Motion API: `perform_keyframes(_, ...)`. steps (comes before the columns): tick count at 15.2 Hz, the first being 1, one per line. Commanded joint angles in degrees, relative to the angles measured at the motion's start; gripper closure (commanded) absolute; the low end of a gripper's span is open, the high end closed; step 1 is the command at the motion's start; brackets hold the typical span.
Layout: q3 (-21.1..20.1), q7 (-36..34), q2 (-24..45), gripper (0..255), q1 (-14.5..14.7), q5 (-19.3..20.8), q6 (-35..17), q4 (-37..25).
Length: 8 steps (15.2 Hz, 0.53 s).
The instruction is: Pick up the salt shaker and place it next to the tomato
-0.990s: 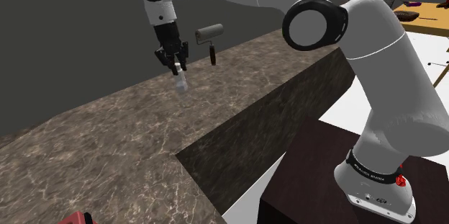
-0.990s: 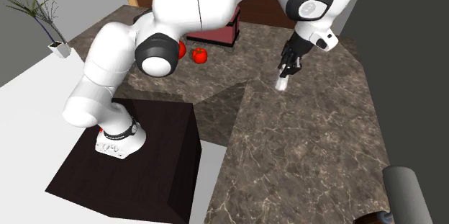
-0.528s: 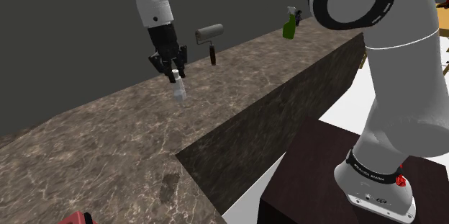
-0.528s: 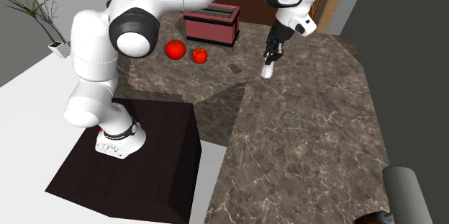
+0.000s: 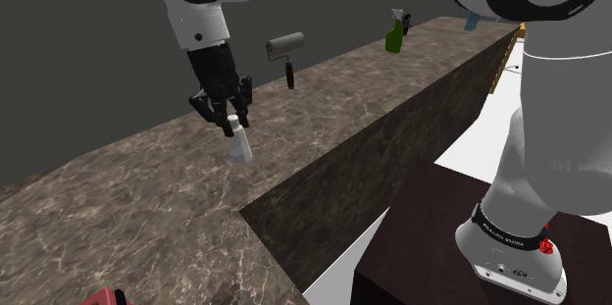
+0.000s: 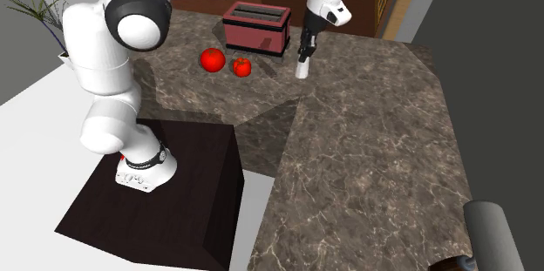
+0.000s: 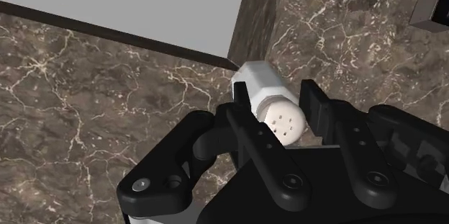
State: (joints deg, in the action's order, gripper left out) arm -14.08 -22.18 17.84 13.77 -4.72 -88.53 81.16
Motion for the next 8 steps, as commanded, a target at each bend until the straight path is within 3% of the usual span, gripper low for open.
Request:
perform_keyframes(1,-0.9,-2.3,-2.0,255,1.3,-0.6,-0.6,2.3)
perform_keyframes(8,-4.3,-10.0,-6.1,255,5.9,-2.2,-2.8,7.3)
